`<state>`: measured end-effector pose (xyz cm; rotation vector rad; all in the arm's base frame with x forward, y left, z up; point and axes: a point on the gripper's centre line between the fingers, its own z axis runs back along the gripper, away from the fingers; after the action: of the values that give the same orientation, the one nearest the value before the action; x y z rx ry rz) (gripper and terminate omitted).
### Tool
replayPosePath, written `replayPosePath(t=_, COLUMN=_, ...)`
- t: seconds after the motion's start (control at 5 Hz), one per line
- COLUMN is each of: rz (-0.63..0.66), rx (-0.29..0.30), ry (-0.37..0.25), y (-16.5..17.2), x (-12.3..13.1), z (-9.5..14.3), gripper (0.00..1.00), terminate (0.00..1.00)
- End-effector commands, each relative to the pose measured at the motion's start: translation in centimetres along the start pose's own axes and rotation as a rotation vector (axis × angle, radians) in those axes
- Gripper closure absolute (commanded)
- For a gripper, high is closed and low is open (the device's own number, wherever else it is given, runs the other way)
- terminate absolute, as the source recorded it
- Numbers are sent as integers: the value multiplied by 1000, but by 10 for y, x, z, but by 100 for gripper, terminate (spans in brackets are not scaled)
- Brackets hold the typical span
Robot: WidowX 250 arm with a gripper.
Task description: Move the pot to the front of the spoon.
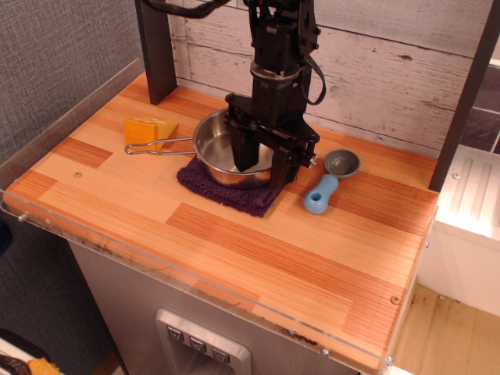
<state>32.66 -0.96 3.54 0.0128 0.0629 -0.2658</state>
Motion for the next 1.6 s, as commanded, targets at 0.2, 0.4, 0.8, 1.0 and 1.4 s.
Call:
replayPosePath(t=0.2, rz=-10, rx=-2, ry=-19, y=0, x=3, z=9, gripper=100, terminate=0)
replayPosePath(t=0.4, rz=-47, rx=-12, ry=-26, y=3, x=-1, z=20, gripper=100, terminate=0)
replayPosePath(t=0.8, rz=-209, rx=1, ry=-188, y=8, x=-26, z=86, gripper=100, terminate=0)
replayPosePath(t=1.0, rz=-289, rx=-34, ry=-190, y=-11, x=-35, z=93, gripper=100, terminate=0)
replayPosePath(t=1.4, rz=-484, rx=-70, ry=-116, y=-76, x=-52, z=65, gripper=100, terminate=0)
